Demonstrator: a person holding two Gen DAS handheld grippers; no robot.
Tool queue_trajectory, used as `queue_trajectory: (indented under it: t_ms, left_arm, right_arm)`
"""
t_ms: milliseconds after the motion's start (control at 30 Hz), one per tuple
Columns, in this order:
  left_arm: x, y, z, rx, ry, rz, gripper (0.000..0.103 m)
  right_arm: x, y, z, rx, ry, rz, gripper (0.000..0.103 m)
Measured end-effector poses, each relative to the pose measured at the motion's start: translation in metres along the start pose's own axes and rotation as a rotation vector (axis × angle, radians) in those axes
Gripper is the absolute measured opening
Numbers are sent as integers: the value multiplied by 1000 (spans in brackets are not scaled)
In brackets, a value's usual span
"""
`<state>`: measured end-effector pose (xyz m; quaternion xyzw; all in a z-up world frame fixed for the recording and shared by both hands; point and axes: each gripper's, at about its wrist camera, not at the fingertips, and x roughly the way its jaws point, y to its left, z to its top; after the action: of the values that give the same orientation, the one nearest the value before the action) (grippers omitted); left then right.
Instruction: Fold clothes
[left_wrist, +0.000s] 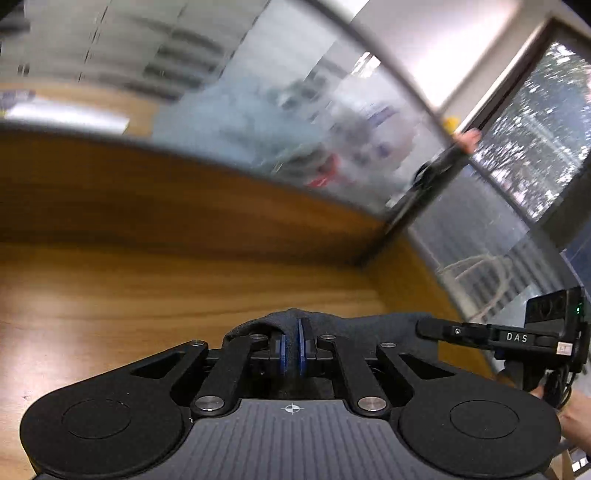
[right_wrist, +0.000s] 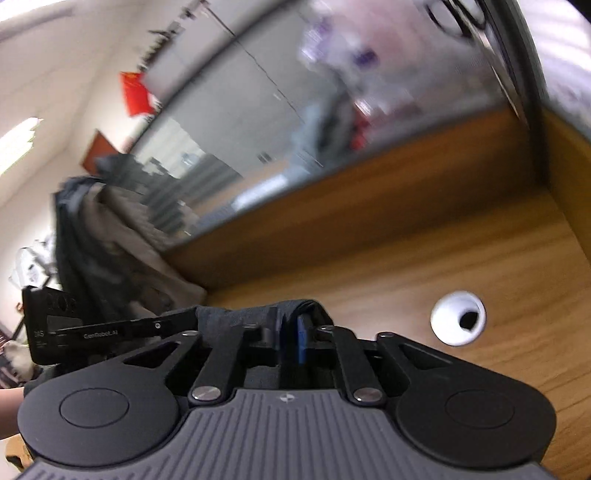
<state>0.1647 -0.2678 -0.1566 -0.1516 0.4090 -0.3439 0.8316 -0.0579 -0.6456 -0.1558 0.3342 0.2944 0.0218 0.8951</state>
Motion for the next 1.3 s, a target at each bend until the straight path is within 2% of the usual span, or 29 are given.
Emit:
queue_trajectory:
  t_ms: [33,67,100,133,233,300,367,567,767,1067,1300]
  left_arm:
    - [5,2,0,9,18,6,29]
    - [10,4,0,19,36,13,35]
    - [11,7,-2,20,39,13,53]
    - [9,9,-3,14,32,14,72]
    - [-9,13,-6,-14,6,-15,97]
    - [-23,15,-7,-50,0,-50,98]
    - [-35,7,-5,-37,-31,-58,98]
    - [-75,-21,-25,70,-85,15,98]
    - [-118,-58,-65,121,-112,66,98]
    - [-182,-116,-147,126,-145,126,98]
    - [-195,-137,-229,94,-123,205,92]
  right_arm:
    - [0,-4,-1,13,-2,-9,29]
    - [0,-7,-1,27,-3,-17,42]
    - [1,-11,-2,40,-5,-26,50]
    - [1,-14,-2,53,-6,-35,51]
    - [-3,-21,-6,81,-22,-60,51]
    - [-17,-16,-12,69,-56,-73,51]
    - [-32,-9,-19,47,-86,-83,51]
    - [-77,17,-52,-18,-147,-127,51]
    - [-131,44,-94,-69,-157,-152,51]
    - [-184,84,-173,-130,-84,-142,53]
    - [-177,93,-259,-100,32,-142,53]
